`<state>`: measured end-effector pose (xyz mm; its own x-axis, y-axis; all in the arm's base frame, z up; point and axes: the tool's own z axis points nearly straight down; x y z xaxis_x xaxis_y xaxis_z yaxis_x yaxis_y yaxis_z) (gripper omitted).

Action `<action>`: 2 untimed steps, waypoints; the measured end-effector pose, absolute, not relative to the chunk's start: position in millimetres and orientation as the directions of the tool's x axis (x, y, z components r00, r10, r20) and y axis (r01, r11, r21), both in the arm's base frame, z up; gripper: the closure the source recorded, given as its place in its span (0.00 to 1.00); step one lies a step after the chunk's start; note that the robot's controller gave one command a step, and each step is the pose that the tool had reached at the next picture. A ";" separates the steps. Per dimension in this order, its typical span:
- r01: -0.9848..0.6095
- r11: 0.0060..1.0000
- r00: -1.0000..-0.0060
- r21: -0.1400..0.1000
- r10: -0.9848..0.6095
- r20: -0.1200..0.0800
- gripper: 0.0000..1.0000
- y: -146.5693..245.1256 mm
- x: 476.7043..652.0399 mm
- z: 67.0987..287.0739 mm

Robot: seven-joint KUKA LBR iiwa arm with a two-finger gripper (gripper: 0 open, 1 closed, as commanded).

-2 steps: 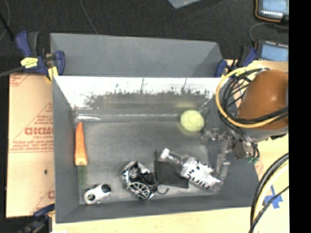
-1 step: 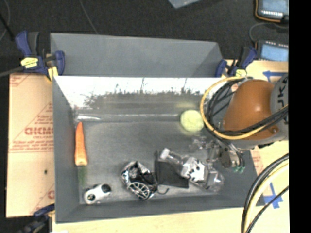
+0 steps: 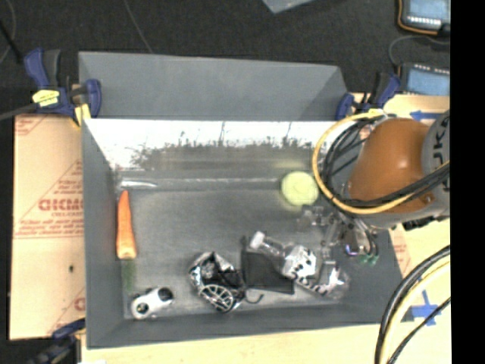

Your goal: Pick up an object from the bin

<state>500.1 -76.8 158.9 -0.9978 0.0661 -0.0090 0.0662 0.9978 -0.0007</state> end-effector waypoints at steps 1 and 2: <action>0.081 0.997 -0.997 -0.002 0.081 -0.007 0.00 -90.2 498.7 96.4; 0.125 0.992 -0.992 -0.001 0.125 -0.012 1.00 -99.2 488.8 70.3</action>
Offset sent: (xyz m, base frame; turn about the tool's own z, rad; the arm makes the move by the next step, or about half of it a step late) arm -0.0122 -0.0218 -0.0889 0.0638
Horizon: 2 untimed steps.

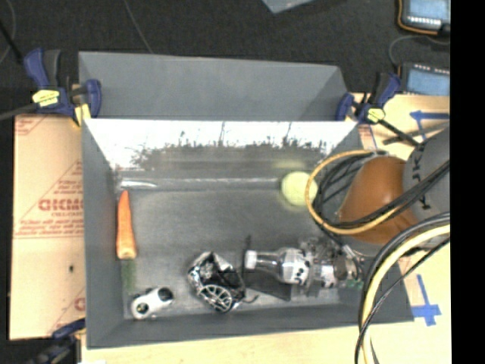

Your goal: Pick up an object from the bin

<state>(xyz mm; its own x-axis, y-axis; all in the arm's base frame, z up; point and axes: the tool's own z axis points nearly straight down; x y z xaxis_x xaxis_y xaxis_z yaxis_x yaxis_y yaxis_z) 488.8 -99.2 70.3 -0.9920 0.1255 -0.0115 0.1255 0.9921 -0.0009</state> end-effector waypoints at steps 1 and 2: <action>0.125 0.992 -0.992 -0.001 0.125 -0.011 1.00 -99.2 488.8 70.3; 0.124 0.992 -0.992 -0.001 0.124 -0.011 1.00 -99.1 488.3 72.9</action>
Offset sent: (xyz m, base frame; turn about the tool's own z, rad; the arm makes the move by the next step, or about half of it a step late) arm -0.0001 -0.0001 0.0287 0.0000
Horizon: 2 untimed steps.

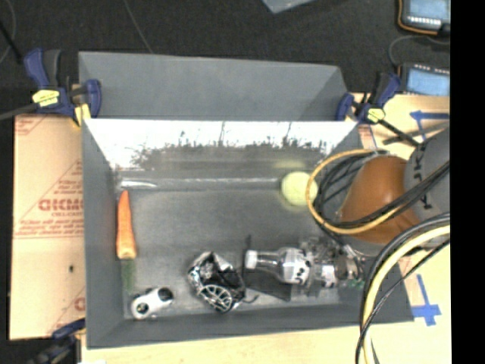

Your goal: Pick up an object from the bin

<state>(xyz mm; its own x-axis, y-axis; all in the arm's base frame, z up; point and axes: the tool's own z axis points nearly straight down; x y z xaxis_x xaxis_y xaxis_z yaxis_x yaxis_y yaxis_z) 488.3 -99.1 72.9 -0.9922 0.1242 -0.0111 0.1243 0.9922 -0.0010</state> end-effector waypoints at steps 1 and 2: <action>0.123 0.992 -0.992 0.000 0.123 -0.008 1.00 -99.0 487.6 84.0; 0.122 0.992 -0.992 0.000 0.122 -0.005 1.00 -99.1 487.0 98.7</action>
Offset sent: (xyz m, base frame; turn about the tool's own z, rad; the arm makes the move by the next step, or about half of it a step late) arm -0.0001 -0.0001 0.0818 0.0000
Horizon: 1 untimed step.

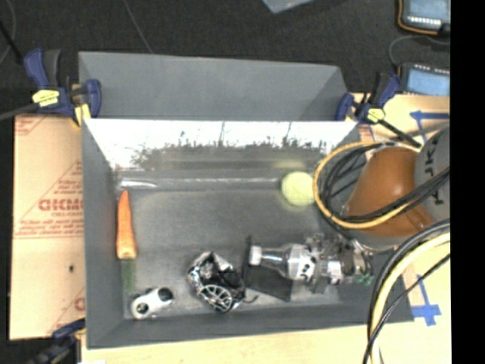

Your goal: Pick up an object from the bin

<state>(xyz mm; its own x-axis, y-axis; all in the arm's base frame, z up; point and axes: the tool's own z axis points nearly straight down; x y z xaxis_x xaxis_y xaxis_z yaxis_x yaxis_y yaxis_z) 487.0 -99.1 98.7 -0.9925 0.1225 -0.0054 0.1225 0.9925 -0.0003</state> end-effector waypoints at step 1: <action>0.122 0.992 -0.992 0.000 0.122 -0.008 1.00 -99.2 487.5 120.1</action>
Offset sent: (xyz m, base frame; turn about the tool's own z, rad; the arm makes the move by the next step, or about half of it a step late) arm 0.0000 0.0000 0.0794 0.0000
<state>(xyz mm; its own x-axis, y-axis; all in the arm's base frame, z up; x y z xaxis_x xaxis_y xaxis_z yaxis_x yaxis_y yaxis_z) 487.5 -99.2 120.1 -0.9925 0.1223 -0.0077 0.1223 0.9925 -0.0001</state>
